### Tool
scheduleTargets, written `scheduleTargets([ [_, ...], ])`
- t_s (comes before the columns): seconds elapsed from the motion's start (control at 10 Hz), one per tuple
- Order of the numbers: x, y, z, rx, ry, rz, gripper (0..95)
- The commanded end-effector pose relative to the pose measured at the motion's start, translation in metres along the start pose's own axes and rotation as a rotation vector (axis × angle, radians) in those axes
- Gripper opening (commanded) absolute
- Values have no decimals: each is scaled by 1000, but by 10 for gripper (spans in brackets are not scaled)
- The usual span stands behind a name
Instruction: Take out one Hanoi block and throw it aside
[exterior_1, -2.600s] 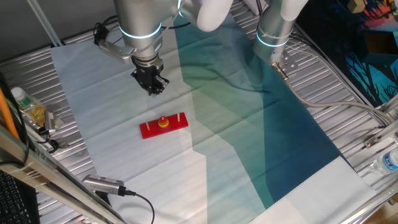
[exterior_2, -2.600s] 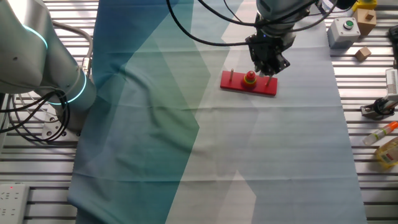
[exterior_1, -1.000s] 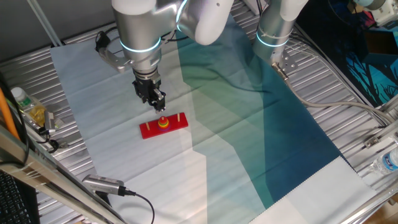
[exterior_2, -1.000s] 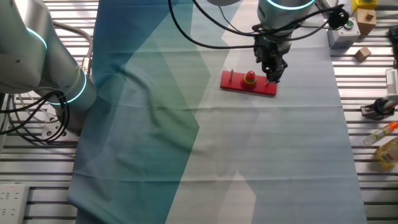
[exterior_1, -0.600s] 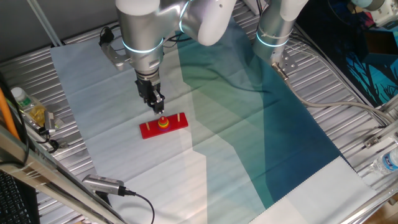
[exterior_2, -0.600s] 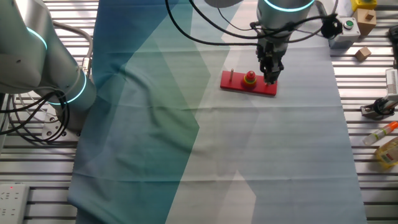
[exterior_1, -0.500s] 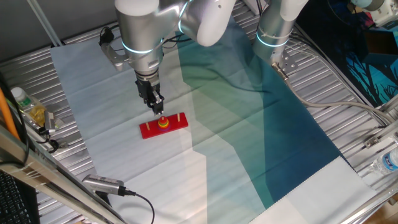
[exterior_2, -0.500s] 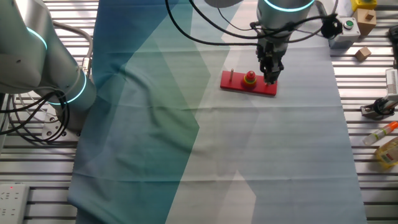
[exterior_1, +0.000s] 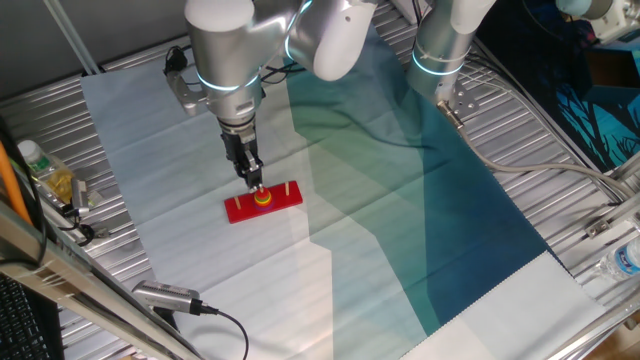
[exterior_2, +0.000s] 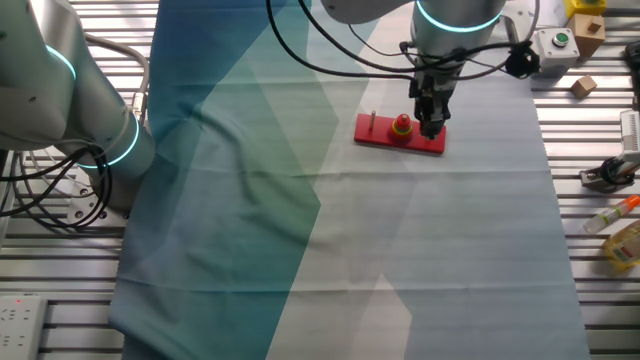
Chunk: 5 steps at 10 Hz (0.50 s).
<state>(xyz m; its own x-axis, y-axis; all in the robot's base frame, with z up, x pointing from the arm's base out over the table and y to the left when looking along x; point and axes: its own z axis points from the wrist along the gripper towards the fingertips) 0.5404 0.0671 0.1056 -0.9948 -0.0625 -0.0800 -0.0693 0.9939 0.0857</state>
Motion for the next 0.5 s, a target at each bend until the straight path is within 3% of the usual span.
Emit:
scheduleTargets([
  [0.1, 0, -1, 0, 6, -4, -15, 570],
  [0.5, 0, -1, -2, 10, 0, -32, 570],
])
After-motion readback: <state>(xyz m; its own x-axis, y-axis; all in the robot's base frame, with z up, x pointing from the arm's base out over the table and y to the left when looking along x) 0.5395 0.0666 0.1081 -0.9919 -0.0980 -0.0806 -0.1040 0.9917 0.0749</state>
